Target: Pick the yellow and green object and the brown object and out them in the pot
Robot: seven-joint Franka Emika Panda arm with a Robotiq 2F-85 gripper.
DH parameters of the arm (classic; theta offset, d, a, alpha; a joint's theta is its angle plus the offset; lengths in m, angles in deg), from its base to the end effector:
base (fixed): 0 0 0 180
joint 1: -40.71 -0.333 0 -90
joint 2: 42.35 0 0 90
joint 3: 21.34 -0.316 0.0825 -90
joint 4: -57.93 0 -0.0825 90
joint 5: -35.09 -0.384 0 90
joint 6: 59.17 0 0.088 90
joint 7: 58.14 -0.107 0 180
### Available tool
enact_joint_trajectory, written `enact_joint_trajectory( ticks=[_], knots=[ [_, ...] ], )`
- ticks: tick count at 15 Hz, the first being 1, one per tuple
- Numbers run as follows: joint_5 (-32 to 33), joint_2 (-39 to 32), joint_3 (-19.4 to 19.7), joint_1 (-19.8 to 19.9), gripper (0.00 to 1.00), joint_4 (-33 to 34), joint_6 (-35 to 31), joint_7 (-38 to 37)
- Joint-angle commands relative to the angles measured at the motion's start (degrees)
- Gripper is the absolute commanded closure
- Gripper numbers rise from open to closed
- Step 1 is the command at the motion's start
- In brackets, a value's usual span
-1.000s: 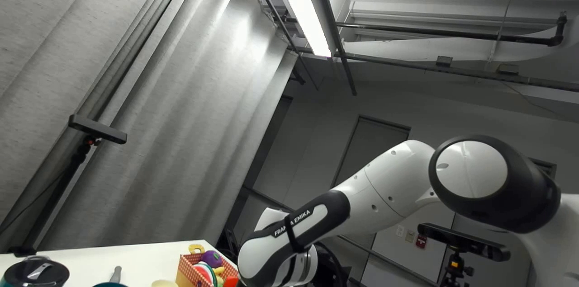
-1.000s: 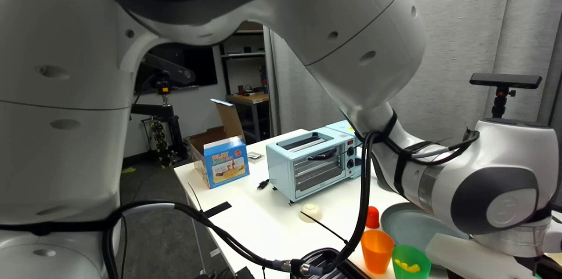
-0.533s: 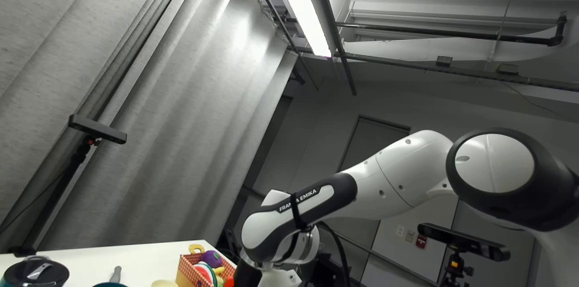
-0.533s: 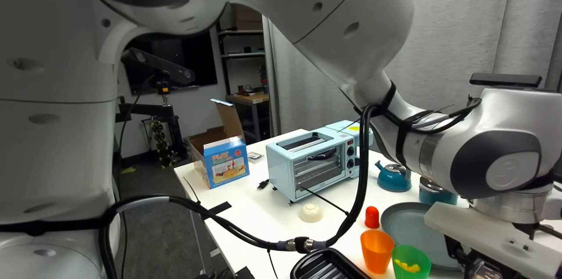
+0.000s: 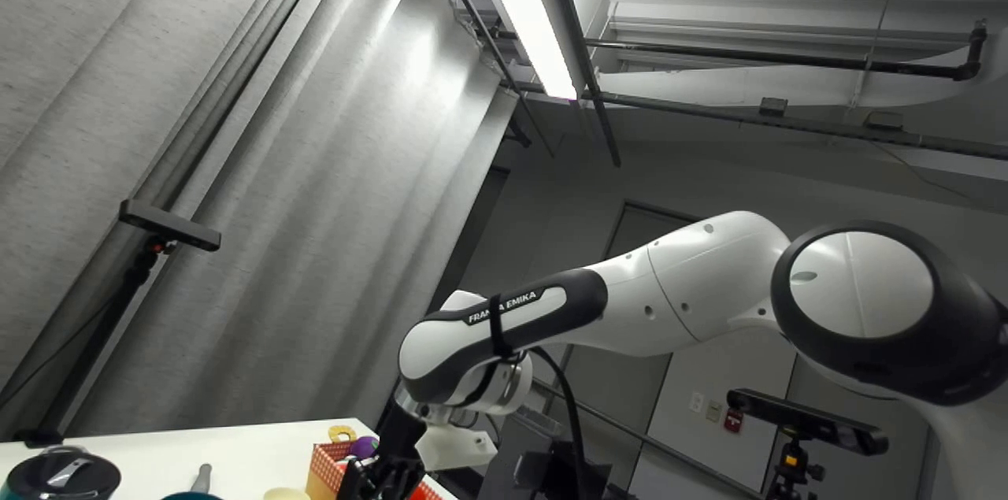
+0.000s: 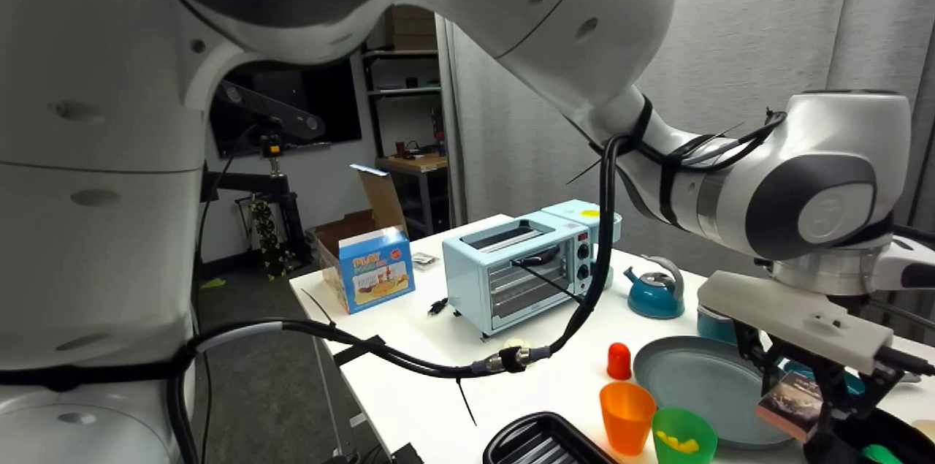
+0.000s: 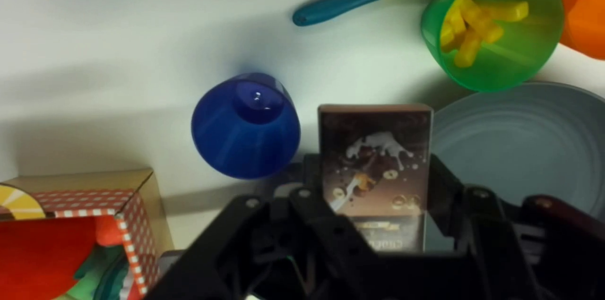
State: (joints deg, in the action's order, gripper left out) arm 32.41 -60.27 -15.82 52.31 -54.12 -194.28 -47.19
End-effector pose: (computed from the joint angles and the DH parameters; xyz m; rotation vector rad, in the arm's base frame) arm 0.5938 -0.1794 0.3270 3.1143 -0.2079 0.1406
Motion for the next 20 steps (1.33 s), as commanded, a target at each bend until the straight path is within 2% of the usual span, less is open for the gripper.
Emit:
enact_joint_trajectory(
  ticks=[1, 10, 12, 16, 20],
  knots=[
    [-0.88, -4.39, -0.26, -1.28, 0.71, 7.47, 3.01, -4.15],
    [-0.68, -16.77, 0.20, -1.40, 0.71, 26.82, 6.89, -11.45],
    [-0.63, -20.33, 0.41, -0.86, 0.71, 33.25, 9.67, -12.26],
    [-0.36, -23.97, 0.98, -0.39, 0.71, 38.43, 11.36, -14.11],
    [0.20, -26.35, 1.77, 0.05, 0.71, 40.72, 12.28, -14.80]
  ],
)
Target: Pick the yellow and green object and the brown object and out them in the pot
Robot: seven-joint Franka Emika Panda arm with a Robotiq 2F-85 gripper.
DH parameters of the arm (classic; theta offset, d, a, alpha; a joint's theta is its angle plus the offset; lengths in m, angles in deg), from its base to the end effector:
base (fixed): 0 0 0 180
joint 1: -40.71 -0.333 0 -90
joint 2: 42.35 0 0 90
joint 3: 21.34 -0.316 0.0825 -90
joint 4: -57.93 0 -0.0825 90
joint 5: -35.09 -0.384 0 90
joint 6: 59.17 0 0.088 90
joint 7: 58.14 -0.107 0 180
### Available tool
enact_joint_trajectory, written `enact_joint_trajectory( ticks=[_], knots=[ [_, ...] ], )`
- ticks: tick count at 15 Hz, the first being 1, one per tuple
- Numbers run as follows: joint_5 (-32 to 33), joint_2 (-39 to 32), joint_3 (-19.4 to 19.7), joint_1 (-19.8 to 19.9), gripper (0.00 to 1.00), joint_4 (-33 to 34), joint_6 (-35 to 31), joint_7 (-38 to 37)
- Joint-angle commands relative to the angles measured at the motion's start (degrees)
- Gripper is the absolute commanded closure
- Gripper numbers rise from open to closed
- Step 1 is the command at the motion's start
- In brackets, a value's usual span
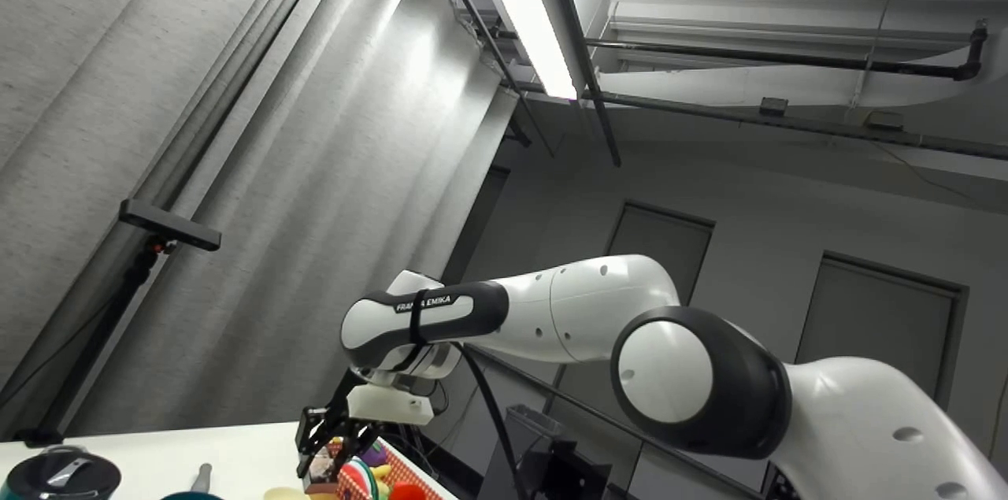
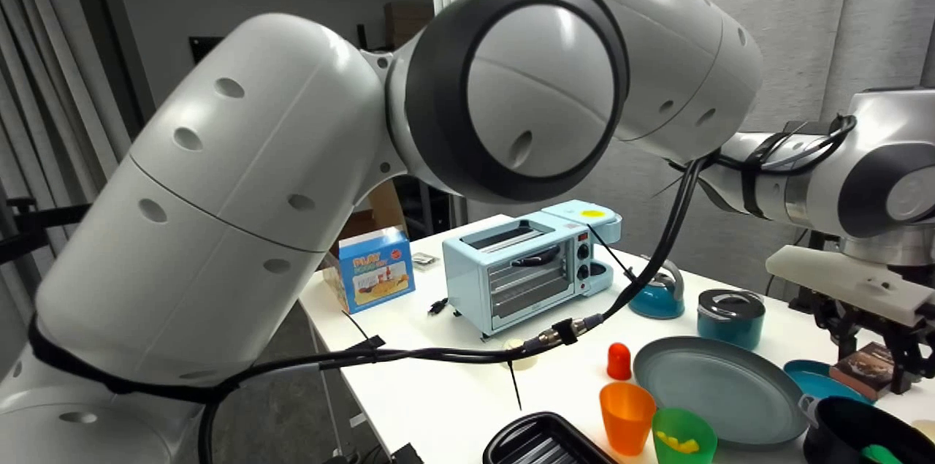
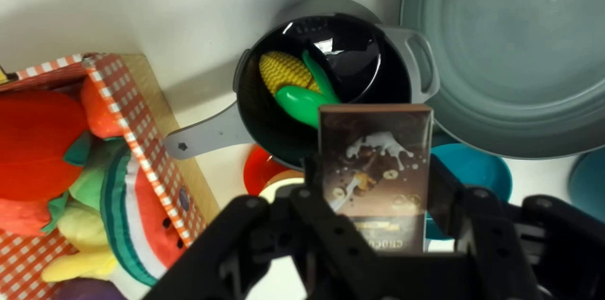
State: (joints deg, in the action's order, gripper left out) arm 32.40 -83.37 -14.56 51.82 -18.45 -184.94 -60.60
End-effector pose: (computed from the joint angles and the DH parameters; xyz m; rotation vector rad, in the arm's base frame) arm 0.7215 -0.2092 0.3233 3.0327 -0.5285 0.2233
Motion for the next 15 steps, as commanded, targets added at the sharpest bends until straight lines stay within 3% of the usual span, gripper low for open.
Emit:
enact_joint_trajectory(
  ticks=[1, 4, 5, 6, 9, 15],
  knots=[
    [0.26, -3.86, 0.66, 0.73, 0.71, 5.71, 3.22, -1.30],
    [0.36, -5.02, 0.94, 1.13, 0.71, 6.78, 3.96, -1.11],
    [0.42, -5.23, 0.98, 1.22, 0.34, 7.05, 4.28, -0.97],
    [0.41, -5.53, 0.97, 1.34, 0.19, 7.49, 4.59, -0.90],
    [0.57, -5.80, 1.13, 1.41, 0.01, 7.84, 5.19, -0.99],
    [0.67, -5.08, 1.05, 1.38, 0.00, 7.63, 5.42, -0.36]
  ],
)
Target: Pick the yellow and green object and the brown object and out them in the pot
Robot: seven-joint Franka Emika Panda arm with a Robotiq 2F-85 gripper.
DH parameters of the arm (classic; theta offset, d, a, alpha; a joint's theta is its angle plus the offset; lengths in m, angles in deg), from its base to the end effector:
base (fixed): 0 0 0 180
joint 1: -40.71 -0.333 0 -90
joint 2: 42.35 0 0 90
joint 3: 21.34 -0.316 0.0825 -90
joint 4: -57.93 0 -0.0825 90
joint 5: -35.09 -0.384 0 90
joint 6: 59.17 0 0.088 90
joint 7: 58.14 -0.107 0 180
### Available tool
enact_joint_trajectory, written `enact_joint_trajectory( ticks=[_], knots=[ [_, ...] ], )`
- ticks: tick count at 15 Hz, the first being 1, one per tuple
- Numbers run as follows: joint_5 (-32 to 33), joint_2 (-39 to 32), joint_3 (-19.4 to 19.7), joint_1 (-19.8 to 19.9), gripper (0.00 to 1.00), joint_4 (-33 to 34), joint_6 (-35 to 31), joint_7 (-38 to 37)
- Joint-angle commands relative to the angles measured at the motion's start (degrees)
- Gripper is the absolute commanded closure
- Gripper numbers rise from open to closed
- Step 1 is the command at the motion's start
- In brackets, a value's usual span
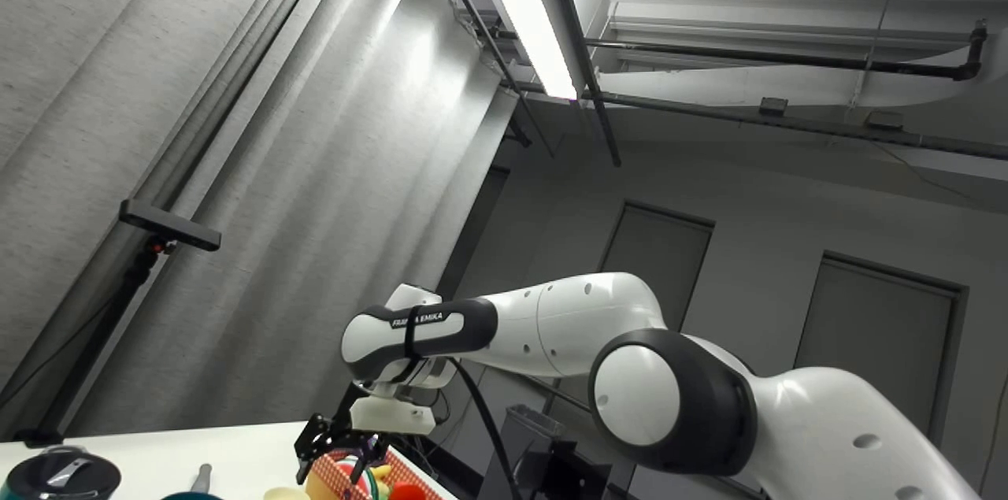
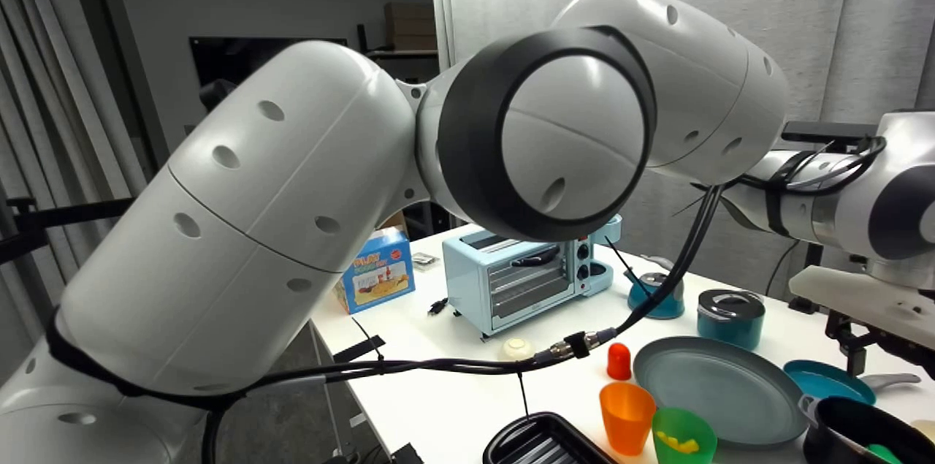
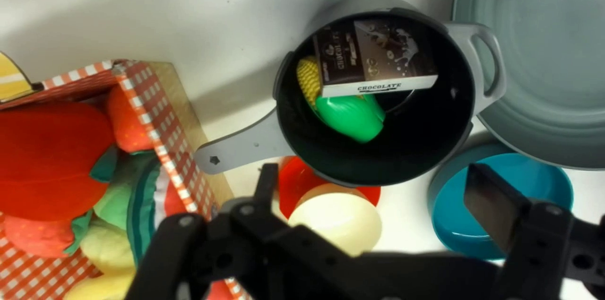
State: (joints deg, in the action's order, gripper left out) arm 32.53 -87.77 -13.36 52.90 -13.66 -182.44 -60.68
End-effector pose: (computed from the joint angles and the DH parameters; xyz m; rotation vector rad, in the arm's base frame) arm 0.7250 -0.2342 0.3021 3.0096 -0.5661 0.1626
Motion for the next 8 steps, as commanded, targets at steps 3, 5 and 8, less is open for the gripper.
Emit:
enact_joint_trajectory(
  ticks=[3, 5, 8],
  knots=[
    [0.34, 0.93, -0.42, 0.34, 0.00, 0.98, 2.64, 0.37],
    [0.16, 2.74, -0.59, 0.40, 0.00, -1.34, 2.31, 0.84],
    [-0.14, 5.39, -0.67, 0.73, 0.00, -4.46, 2.37, 1.48]
  ],
)
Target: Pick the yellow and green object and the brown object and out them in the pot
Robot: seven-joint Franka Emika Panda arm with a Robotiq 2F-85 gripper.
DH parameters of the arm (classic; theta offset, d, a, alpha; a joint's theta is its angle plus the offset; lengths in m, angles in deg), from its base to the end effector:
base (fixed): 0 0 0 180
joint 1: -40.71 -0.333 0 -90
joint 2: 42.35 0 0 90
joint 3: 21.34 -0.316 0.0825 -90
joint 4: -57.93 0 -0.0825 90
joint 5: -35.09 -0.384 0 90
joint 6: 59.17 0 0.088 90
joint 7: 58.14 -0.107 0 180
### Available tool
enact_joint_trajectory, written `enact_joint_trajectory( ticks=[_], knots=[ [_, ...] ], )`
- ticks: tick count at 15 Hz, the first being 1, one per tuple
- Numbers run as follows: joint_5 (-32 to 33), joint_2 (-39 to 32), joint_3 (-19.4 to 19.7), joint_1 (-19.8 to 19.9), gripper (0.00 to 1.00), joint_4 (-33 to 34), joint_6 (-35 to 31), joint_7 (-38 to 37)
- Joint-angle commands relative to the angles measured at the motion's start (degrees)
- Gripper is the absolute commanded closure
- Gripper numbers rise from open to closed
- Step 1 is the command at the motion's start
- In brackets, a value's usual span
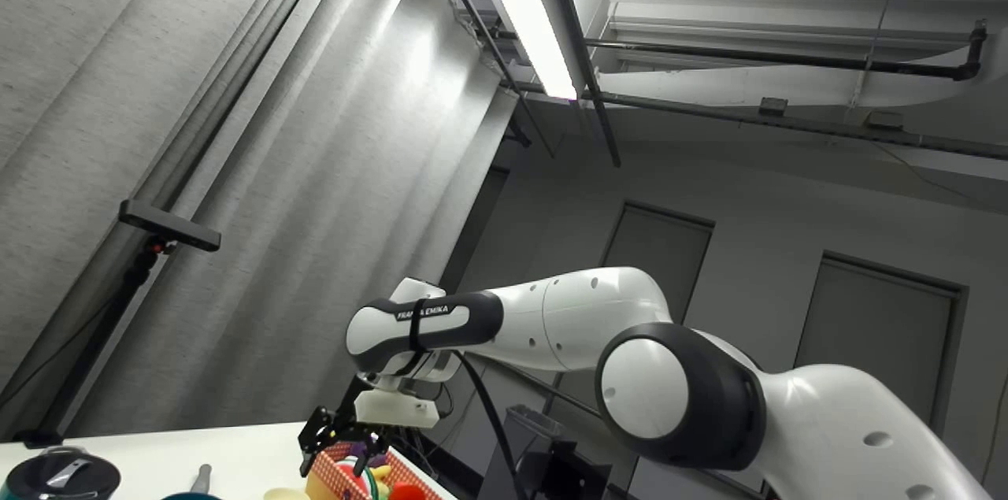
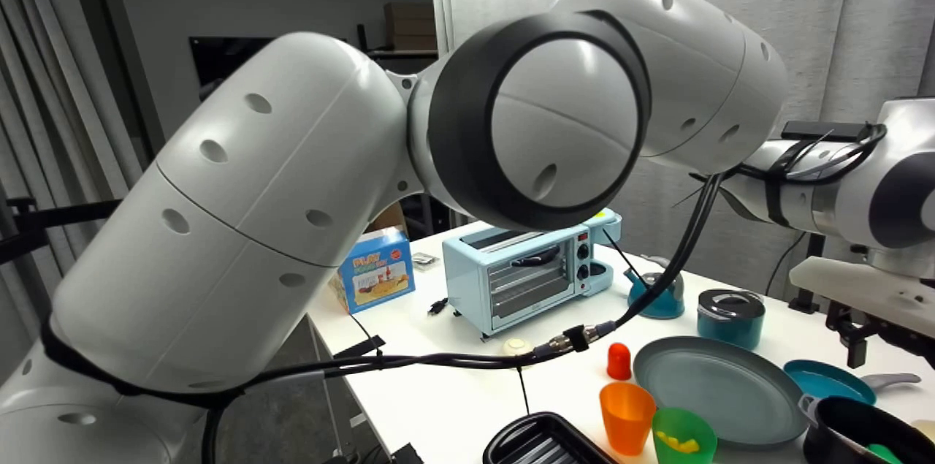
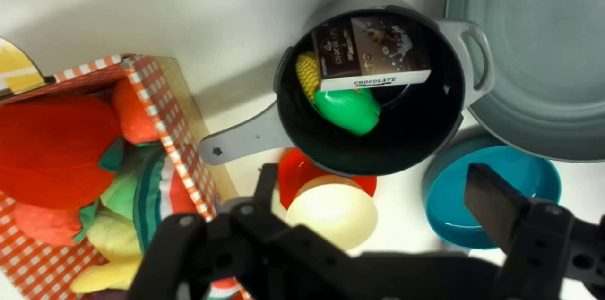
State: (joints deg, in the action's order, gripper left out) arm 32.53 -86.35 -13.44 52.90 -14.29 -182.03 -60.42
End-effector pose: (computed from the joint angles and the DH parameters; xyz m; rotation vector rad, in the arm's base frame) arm 0.7230 -0.2332 0.3148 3.0124 -0.5610 0.1730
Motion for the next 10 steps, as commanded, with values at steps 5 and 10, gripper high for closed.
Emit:
enact_joint_trajectory(
  ticks=[5, 10],
  knots=[
    [-0.71, 9.51, -0.40, 1.70, 0.00, -11.56, 0.73, 2.27],
    [-0.93, 15.92, -0.04, 3.07, 0.00, -20.99, -0.57, 4.73]
  ],
)
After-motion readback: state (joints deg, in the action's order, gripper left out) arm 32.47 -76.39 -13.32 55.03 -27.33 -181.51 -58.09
